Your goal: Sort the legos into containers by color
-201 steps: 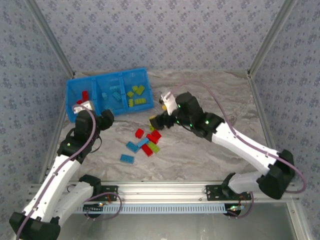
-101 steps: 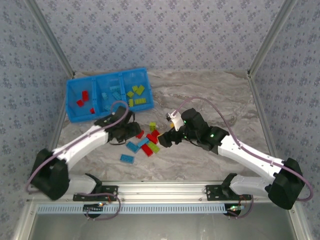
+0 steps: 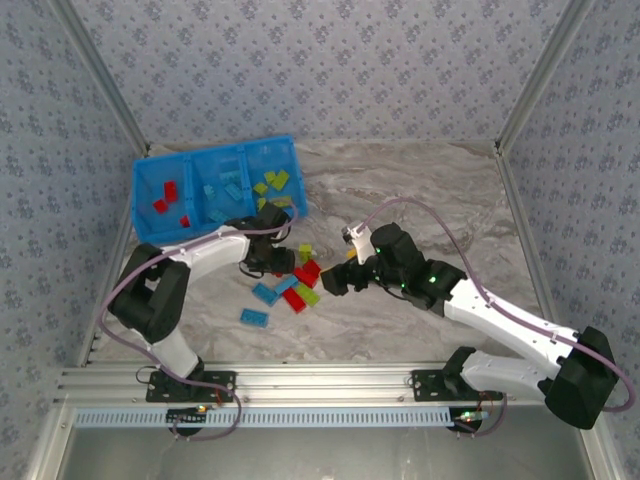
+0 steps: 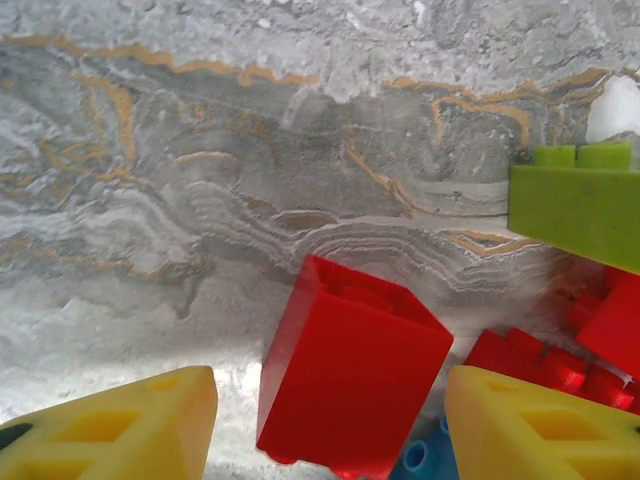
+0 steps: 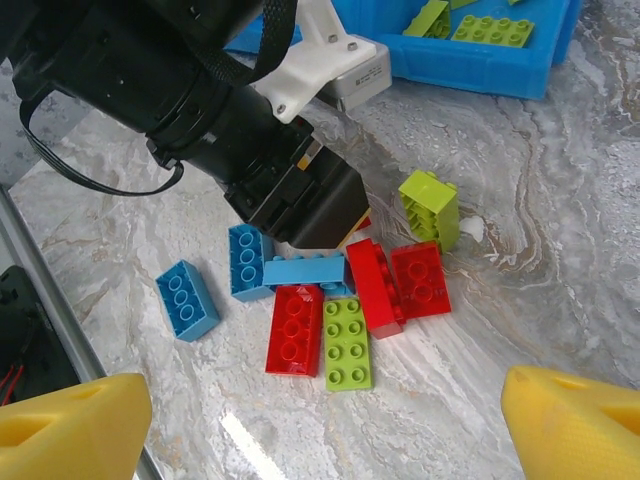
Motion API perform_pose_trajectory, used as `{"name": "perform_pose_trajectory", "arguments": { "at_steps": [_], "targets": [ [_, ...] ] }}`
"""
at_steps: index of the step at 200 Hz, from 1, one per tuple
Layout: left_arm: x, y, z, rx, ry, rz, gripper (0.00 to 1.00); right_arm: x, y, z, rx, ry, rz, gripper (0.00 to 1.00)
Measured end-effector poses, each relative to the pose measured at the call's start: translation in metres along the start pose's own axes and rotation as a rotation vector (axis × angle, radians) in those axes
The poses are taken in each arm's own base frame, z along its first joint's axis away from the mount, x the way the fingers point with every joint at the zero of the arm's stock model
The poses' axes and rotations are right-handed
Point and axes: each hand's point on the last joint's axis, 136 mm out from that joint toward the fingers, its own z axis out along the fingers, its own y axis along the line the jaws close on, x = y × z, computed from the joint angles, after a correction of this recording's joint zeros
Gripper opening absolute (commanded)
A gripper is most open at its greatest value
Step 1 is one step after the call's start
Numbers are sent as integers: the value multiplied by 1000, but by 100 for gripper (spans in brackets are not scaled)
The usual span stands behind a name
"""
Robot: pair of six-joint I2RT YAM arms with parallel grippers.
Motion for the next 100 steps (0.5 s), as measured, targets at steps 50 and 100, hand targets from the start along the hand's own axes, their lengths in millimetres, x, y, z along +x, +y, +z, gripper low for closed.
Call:
{"name": "perform_pose_trajectory", "arguments": {
  "at_steps": [50,100],
  "targets": [
    [-3,-2,4,8,-11,12,26,4,0,4,-7,20,16,93],
    [-17,8,-40,-33,-127,2,24,17,-2,9,0,76,37,93]
  ]
}}
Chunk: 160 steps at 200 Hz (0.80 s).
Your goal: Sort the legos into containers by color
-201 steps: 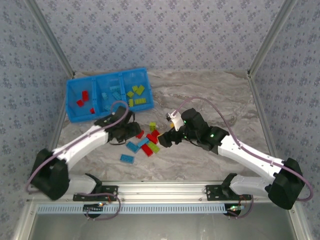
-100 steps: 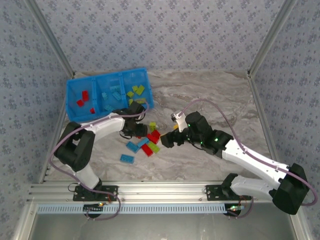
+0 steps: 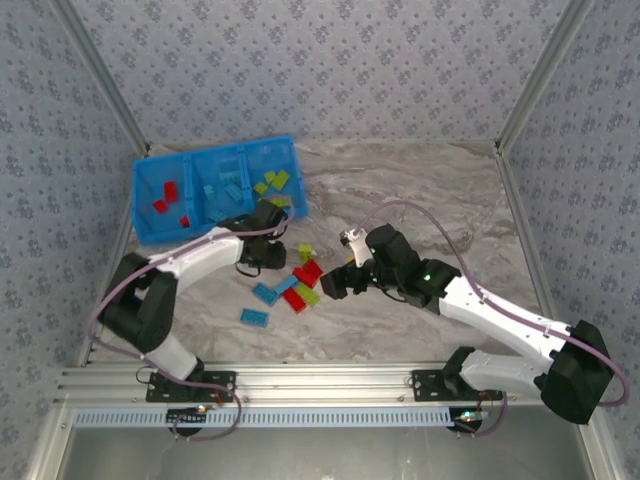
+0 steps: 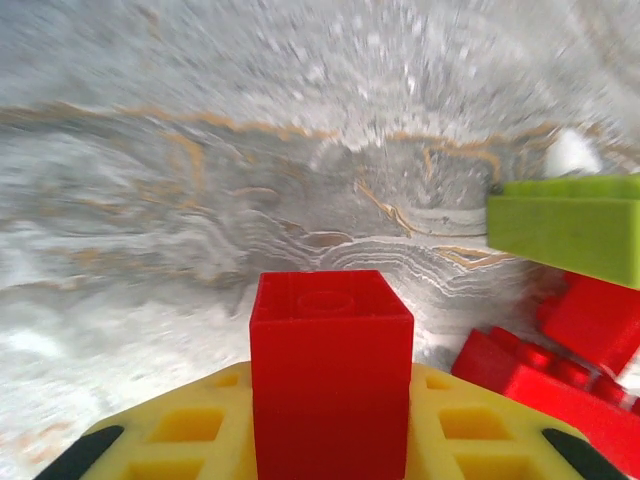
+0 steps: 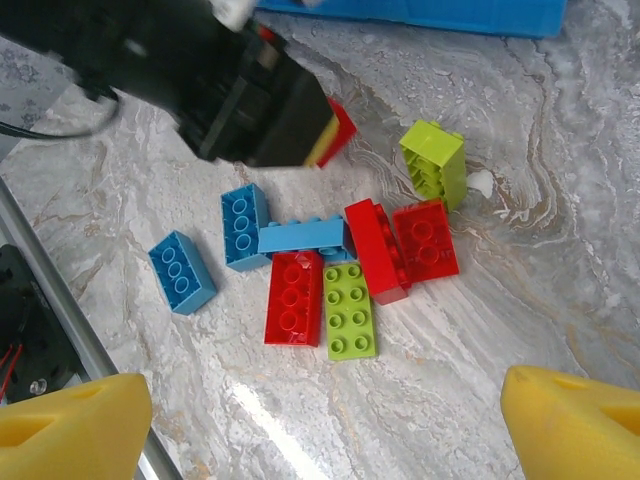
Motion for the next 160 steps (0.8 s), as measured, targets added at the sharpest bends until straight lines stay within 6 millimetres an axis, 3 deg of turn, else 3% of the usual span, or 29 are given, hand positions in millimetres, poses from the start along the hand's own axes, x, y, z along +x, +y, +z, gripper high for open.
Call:
{"name": "perform_pose_trajectory", "arguments": {
  "at_steps": [20,35,61,82,109,134,160],
  "targets": [
    [-27,14,-44,-23,-127,-25,25,0,0,0,0,-1,2,93],
    [-52,39,-77,-61,-227,-78,25,-1,1,-1,-1,-5,2,93],
    [-91,118,-123,-191,-357,-235,25,-3,2,-4,-5,-14,-1,93],
    [-107,179,-139,-316,-379,-342,26,-4,3,-5,-7,-18,-2,93],
    [-123,229,-127,-395,-333,-450,26,-6,5,-9,-12,-30,-6,93],
    [-115,266,-88,-405,-232,-546,31,-11,8,-19,-21,-60,-11,93],
    [-118,290,-49,-399,-149,-595,44,-18,12,-30,-31,-99,-14,93]
  ]
}}
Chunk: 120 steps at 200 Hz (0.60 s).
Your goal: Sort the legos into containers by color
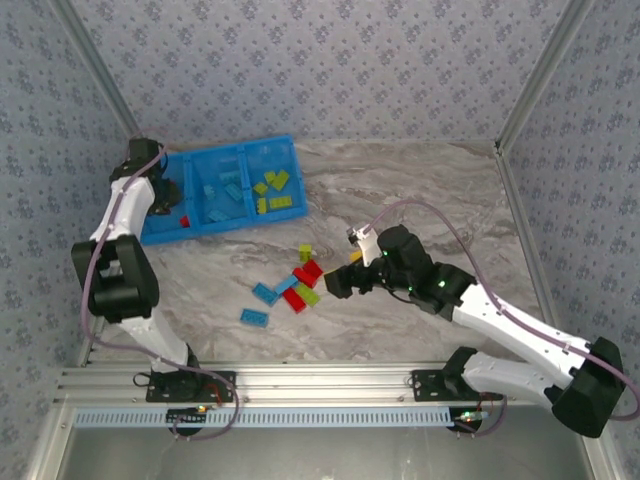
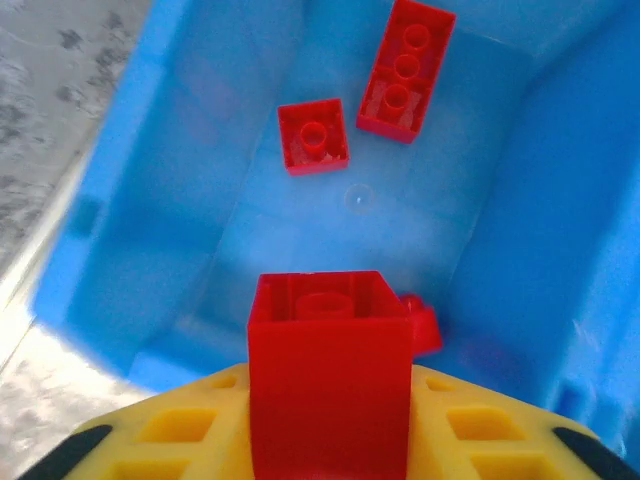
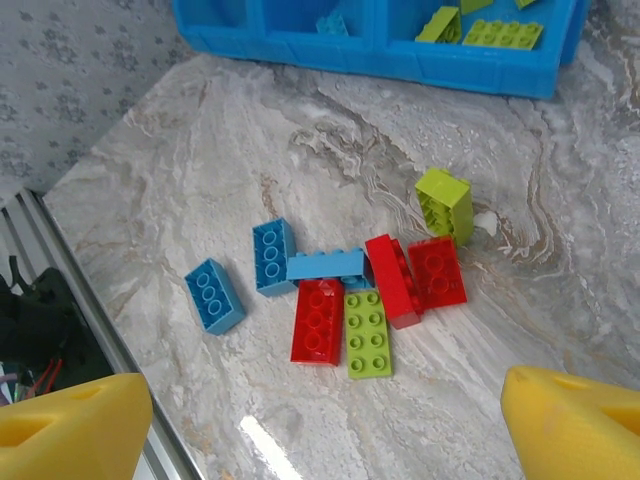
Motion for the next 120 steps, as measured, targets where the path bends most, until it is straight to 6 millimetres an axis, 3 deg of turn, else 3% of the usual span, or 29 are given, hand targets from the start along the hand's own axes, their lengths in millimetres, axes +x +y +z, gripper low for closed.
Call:
{"name": "perform_pose_trajectory", "arguments": {
  "at_steps": [15,32,57,70,96,120],
  "targets": [
    [2,-4,13,7,25,-5,50,-2,1,-5,0,-17,4,93],
    [4,-6,15,15,33,-1,52,1,1,-10,4,-28,14,93],
    [-3,-8,2,42,5,-9,53,12,-9,-12,44,-29,32,93],
    [-7,-10,-14,71,-27,-17,52,16,-14,-11,69,-23,43,94],
    [-3,-24,-80,174,-142,9,51,16,-24,-9,123,-31,77,93],
    [25,-71,-174,385,-307,178,51,16,-37,5,183,-28,136,93]
  ]
}}
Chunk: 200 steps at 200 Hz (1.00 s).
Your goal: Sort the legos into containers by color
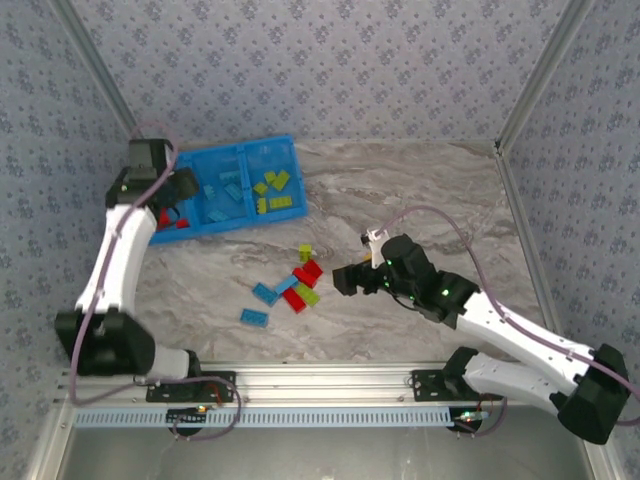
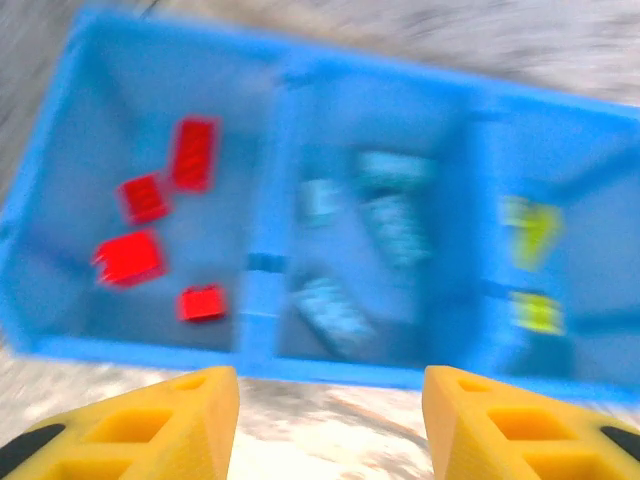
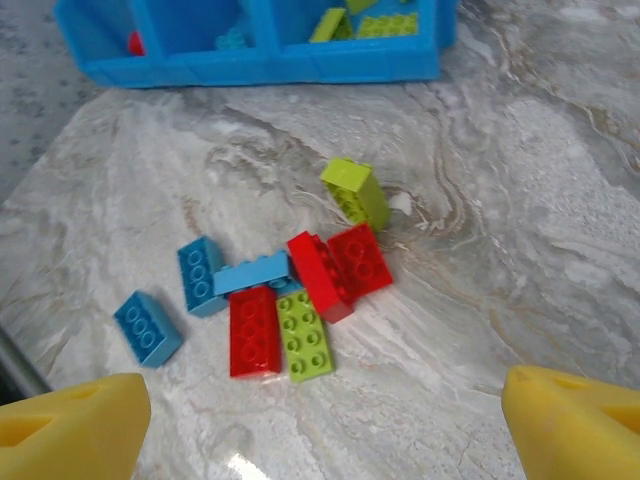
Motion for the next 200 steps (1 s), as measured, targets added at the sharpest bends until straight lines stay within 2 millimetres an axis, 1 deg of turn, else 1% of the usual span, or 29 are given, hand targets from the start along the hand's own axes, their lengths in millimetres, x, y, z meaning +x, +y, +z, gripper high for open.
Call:
{"name": "perform_pose_trajectory", "arguments": {
  "at_steps": [1,5,8,10,13,20,29,37,43,57,70,80,91,99,109,116,127,140,158,167,183,200],
  "targets": [
    [0,-6,-4,18,-8,15,51,1,-1,2,5,4,5,93],
    [1,-17,-14,54,-29,44,51,1,-3,5,16,9,14,93],
    [4,-32,-25,105,-46,81,51,3,-4,10,28,21,24,93],
    [5,-36,-29,121,-54,95,52,3,-5,12,34,26,29,93],
    [9,-48,-39,169,-68,127,52,4,-7,16,45,35,37,93],
    [18,-65,-56,247,-93,191,53,5,-9,26,68,55,56,93],
    [33,-79,-72,325,-113,272,53,4,-11,40,97,85,81,93],
    [49,-87,-79,375,-113,333,53,1,-11,53,117,105,98,93],
    [64,-93,-82,417,-109,389,53,-1,-10,63,129,119,109,93],
    [96,-99,-82,482,-89,490,54,-10,-7,85,155,143,136,93],
    [129,-100,-72,520,-48,574,55,-18,-5,106,174,154,155,93],
    [150,-99,-64,541,-10,629,58,-24,-5,121,191,156,165,92],
    [174,-97,-54,566,49,694,62,-28,-6,138,214,162,178,88],
    [185,-96,-51,582,72,737,64,-30,-7,149,232,166,183,84],
    [190,-97,-51,599,72,786,69,-29,-9,161,250,179,187,79],
    [190,-98,-52,610,62,815,75,-28,-11,169,261,190,192,75],
    [189,-101,-53,625,40,856,82,-26,-14,182,276,208,201,73],
    [191,-101,-54,635,31,891,88,-21,-16,197,283,231,207,70],
    [196,-101,-53,651,28,940,95,-10,-18,213,288,267,220,62],
    [200,-101,-53,668,30,966,99,-4,-20,218,295,281,225,57],
    [209,-104,-56,711,29,1014,99,7,-24,221,314,312,231,52],
    [218,-108,-59,757,29,1060,99,12,-27,219,341,324,230,42]
  ]
}}
